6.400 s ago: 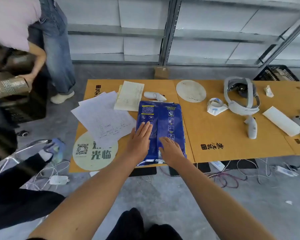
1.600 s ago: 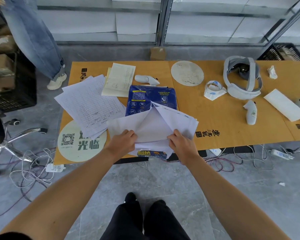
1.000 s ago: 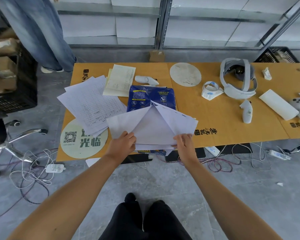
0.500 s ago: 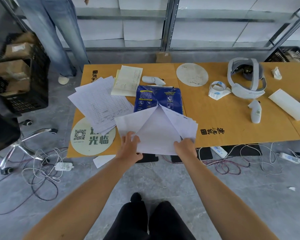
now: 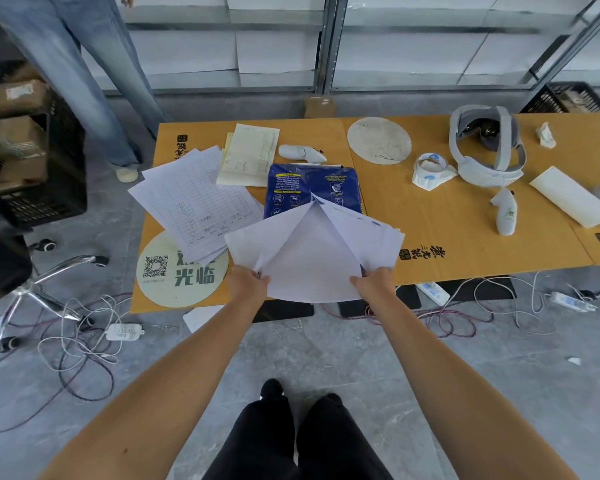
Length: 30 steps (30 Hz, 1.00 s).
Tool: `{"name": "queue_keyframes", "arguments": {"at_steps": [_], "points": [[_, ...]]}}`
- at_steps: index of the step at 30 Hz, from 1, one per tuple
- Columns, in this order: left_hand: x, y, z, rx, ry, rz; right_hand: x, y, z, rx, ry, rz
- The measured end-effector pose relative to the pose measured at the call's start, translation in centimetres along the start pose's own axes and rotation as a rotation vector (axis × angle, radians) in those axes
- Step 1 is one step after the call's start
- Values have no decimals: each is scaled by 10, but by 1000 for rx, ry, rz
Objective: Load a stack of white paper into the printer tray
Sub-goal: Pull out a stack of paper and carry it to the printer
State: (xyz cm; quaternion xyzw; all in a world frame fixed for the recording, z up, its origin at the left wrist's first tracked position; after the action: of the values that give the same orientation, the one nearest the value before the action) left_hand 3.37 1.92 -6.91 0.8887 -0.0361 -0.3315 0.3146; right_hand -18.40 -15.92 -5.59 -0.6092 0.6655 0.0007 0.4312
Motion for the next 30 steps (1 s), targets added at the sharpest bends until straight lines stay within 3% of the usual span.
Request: {"name": "queue_keyframes", "arguments": {"at_steps": [3, 7, 10, 14, 17, 19, 21, 22, 26, 28, 30], "points": [[-7, -6, -4, -14, -106, -1, 2, 7, 1, -27, -146, 7], [-10, -10, -1, -278, -410, -89, 3, 14, -1, 145, -349, 62], [-4, -9, 3, -395, -391, -126, 4, 8, 2, 347, -338, 56], [-5, -10, 15, -330, -241, -68, 4, 9, 13, 211, -216, -13], [-7, -14, 9, -258, -172, -62, -5, 18, 16, 267, -403, 33], [-11, -19, 9, -226, -344, -66, -13, 20, 14, 327, -549, 45], [-19, -21, 13, -328, -559, -106, -18, 15, 9, 408, -482, 45], [-23, -20, 13, -382, -590, -118, -19, 11, 8, 453, -396, 44], [-20, -11, 11, -389, -382, -153, -13, 5, 12, 345, -134, -37], [-19, -11, 8, -255, -315, -115, -15, 9, 13, 308, -133, -35], [-19, -13, 6, -197, -370, -75, -18, 17, 13, 329, -202, 6]]}}
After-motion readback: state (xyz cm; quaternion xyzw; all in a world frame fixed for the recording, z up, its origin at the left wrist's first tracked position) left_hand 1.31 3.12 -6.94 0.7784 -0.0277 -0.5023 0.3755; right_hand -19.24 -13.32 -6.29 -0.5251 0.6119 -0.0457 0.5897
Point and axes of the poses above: each hand's wrist, its own x-axis towards the middle knuckle, its own z-axis out of the palm, y = z × x, the point moved 6 cm from there along x, towards the middle knuckle, and after that the axes turned 3 degrees about -z, right-handed, at the moved point
